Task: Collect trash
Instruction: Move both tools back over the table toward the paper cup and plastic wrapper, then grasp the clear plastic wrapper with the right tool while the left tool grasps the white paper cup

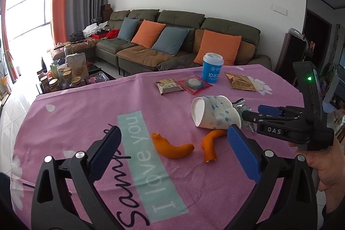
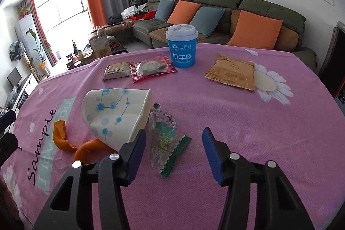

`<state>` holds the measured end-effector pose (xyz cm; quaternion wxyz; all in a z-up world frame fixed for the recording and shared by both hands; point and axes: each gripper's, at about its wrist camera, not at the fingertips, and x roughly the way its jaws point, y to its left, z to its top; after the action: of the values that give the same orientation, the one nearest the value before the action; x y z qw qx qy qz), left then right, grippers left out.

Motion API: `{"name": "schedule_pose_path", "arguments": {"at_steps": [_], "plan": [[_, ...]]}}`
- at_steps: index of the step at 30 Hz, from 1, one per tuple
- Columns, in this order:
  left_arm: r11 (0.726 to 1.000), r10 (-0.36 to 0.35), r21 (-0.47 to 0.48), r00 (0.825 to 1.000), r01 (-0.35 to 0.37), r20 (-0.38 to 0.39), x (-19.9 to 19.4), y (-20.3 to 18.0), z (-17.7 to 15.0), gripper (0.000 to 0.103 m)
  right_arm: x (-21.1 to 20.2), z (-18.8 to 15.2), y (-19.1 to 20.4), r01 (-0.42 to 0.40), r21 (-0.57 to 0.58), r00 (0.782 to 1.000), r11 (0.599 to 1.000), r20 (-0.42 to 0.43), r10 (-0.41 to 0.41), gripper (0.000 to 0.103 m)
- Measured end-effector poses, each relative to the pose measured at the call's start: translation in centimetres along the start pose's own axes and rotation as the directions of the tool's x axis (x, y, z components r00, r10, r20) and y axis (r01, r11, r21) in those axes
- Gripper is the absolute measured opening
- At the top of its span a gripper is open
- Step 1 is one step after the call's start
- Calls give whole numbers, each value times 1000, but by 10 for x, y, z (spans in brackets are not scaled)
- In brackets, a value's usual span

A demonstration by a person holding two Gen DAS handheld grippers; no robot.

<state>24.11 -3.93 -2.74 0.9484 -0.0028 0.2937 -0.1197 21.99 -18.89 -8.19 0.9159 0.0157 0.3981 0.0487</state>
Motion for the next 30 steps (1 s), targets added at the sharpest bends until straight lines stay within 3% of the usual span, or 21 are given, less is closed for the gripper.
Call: {"name": "schedule_pose_path", "arguments": {"at_steps": [4, 7, 10, 15, 17, 30], "plan": [[1000, -13, 20, 1000, 13, -10, 18, -11, 9, 97, 10, 3, -1, -20, -7, 999, 1000, -30, 20, 39], [1000, -24, 20, 999, 24, -26, 35, -18, 14, 97, 17, 4, -2, -34, -11, 998, 999, -47, 34, 24], [999, -39, 22, 998, 40, -40, 48, -27, 19, 97, 18, 3, -6, -58, 3, 997, 998, -48, 58, 16], [997, -53, 57, 996, 57, -67, 76, -49, 26, 97, 14, 0, -17, -80, 36, 997, 996, -21, 81, 12], [996, -41, 74, 996, 47, -85, 88, -59, 27, 97, 10, -1, -24, -83, 58, 997, 995, -4, 83, 1], [990, 24, 140, 983, 2, -183, 148, -104, 22, 97, -6, -6, -51, -90, 135, 995, 987, 50, 84, 1]]}}
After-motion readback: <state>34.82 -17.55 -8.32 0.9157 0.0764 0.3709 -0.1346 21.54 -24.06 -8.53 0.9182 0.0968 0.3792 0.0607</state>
